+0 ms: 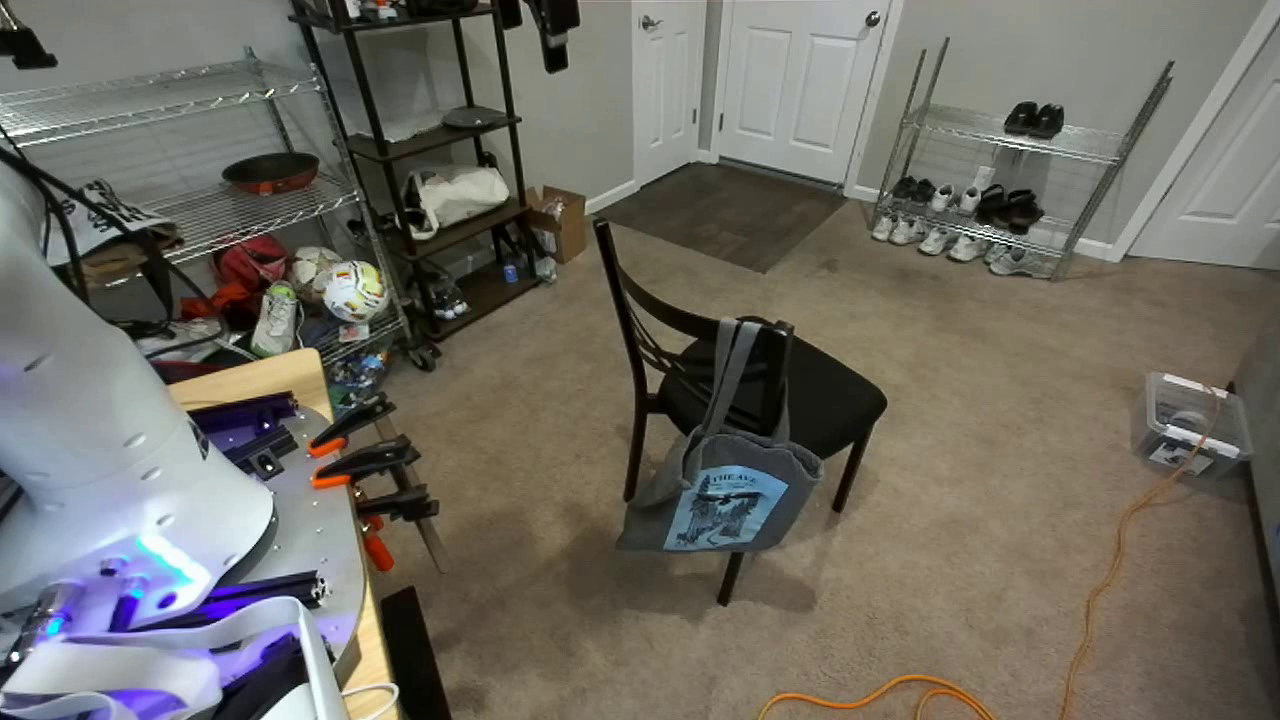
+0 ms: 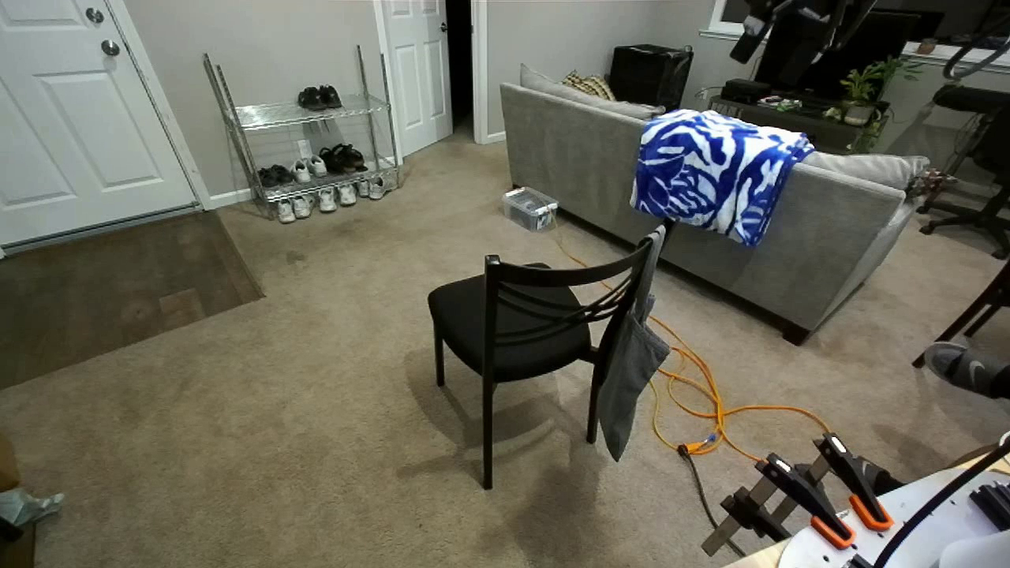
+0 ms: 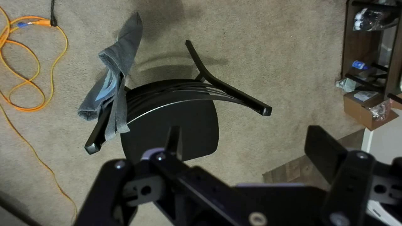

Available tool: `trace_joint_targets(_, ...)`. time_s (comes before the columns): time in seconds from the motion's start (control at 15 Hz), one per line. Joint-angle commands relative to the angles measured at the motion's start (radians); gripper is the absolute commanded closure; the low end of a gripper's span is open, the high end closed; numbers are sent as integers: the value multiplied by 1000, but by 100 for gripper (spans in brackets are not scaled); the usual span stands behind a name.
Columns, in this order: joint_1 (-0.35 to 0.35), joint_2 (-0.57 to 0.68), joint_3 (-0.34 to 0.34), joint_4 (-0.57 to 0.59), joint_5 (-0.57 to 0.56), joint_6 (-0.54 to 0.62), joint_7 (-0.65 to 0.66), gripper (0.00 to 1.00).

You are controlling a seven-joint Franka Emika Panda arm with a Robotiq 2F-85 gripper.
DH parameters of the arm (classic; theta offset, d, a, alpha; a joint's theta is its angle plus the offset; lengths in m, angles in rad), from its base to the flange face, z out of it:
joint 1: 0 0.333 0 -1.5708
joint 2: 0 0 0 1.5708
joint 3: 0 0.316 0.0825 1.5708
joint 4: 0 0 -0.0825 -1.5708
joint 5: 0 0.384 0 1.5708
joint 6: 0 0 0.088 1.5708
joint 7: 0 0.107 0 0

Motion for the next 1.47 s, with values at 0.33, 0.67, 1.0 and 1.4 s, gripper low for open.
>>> trace_joint_targets(0.33,-17,86,4,82,12,-49,-35,0)
trace_joint_targets(0.67,0,301,29,332,-46,-209,-170,0)
trace_joint_targets(1.0,7,524,105,591,-64,-377,-269,0)
trace_joint_targets(1.4,-4,692,186,752,-89,-530,-448,0)
